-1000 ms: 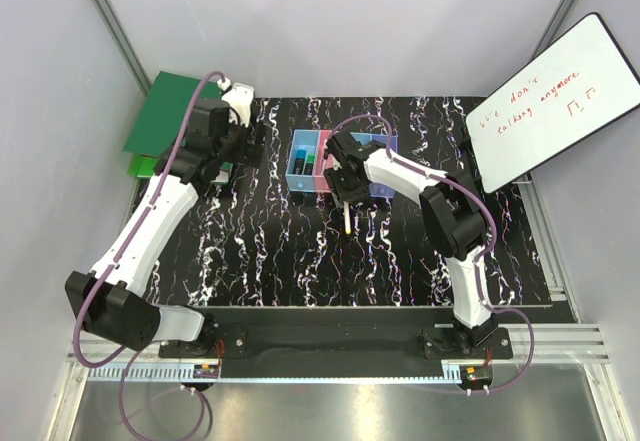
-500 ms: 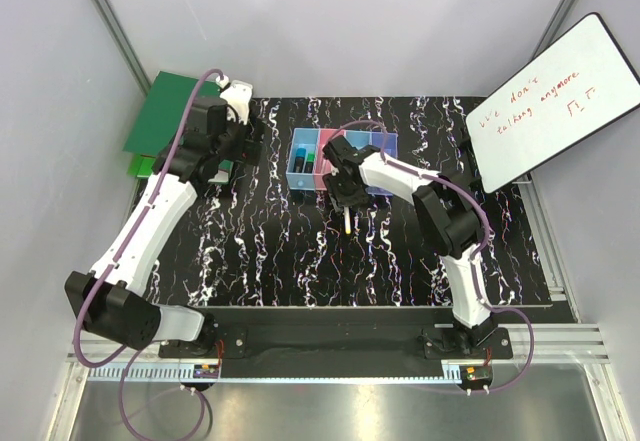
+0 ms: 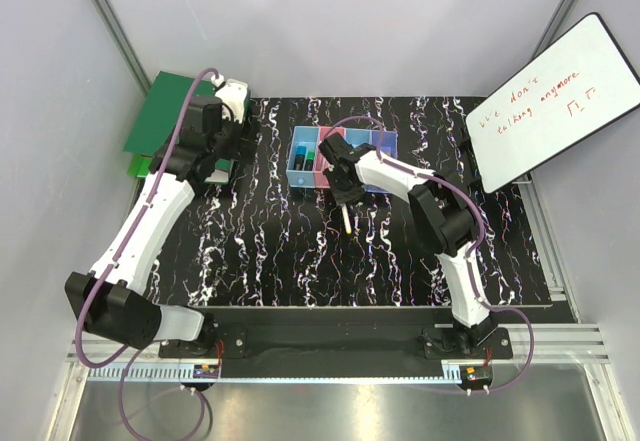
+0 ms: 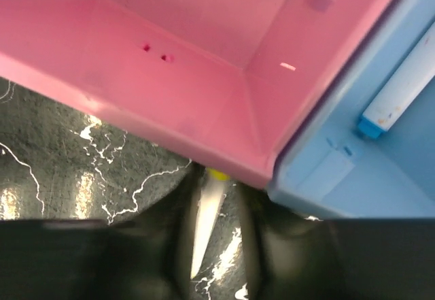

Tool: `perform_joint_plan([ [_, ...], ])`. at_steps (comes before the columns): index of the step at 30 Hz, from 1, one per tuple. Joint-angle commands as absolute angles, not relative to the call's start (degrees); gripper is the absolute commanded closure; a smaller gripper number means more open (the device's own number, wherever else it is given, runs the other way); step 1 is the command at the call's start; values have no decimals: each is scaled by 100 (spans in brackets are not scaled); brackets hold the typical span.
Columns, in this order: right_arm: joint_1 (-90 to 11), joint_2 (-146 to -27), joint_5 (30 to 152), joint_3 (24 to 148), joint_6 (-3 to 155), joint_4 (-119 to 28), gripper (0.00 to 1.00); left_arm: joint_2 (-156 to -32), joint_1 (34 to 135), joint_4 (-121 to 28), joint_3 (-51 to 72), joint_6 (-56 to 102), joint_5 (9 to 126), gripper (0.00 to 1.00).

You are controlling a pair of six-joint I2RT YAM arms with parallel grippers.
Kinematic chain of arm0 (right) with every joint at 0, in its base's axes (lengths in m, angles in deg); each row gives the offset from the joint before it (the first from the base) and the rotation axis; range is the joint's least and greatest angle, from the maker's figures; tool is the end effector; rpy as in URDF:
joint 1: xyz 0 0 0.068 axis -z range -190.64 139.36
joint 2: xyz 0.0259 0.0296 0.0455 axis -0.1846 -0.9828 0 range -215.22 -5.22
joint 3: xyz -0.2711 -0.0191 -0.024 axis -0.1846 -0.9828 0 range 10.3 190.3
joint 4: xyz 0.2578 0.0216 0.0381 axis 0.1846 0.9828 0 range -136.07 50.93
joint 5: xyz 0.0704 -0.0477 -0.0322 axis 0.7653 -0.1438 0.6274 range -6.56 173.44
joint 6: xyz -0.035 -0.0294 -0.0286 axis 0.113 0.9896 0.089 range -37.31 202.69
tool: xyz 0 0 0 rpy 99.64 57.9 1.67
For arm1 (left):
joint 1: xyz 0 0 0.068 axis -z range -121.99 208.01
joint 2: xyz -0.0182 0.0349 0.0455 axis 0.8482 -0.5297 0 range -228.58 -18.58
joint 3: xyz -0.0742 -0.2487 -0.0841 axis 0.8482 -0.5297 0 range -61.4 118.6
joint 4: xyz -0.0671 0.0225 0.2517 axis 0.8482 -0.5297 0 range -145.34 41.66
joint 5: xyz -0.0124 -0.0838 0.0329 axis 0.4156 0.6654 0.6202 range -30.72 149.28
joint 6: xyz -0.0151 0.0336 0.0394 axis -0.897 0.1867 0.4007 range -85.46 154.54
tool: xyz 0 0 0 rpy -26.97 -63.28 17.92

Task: Sort the stationery into containers
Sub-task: Pick up the pen from the center of the board.

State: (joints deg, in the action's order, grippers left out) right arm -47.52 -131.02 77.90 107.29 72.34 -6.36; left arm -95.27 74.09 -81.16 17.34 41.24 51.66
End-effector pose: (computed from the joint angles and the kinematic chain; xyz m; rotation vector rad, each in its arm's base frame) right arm 0.3685 0.2723 0.1603 -0.6082 2.6907 0.0874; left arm 0.2855 -0.0773 0.3833 0.3369 2.0755 0.0418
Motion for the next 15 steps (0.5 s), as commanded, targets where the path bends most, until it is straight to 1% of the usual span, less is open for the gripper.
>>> perform_joint_plan([
  [1,-4738,-13407,7518,10786,7293,-854,77,-9549,7339,-7743,1998,4262,5049,1],
  [4,-4764,-13398,7544,10777,7285,-845,90,-9575,7287,-7734,2068,4315,5032,1],
  [6,-4764,-13372,7553,10760,7293,-845,94,-9584,7243,-7734,2112,4341,5049,1],
  [8,-4764,-13337,7562,10733,7311,-845,100,-9593,7208,-7726,2174,4350,5049,1],
  [15,-4887,-12714,7641,10663,7399,-801,100,-9549,7128,-7743,2131,4324,5198,1],
])
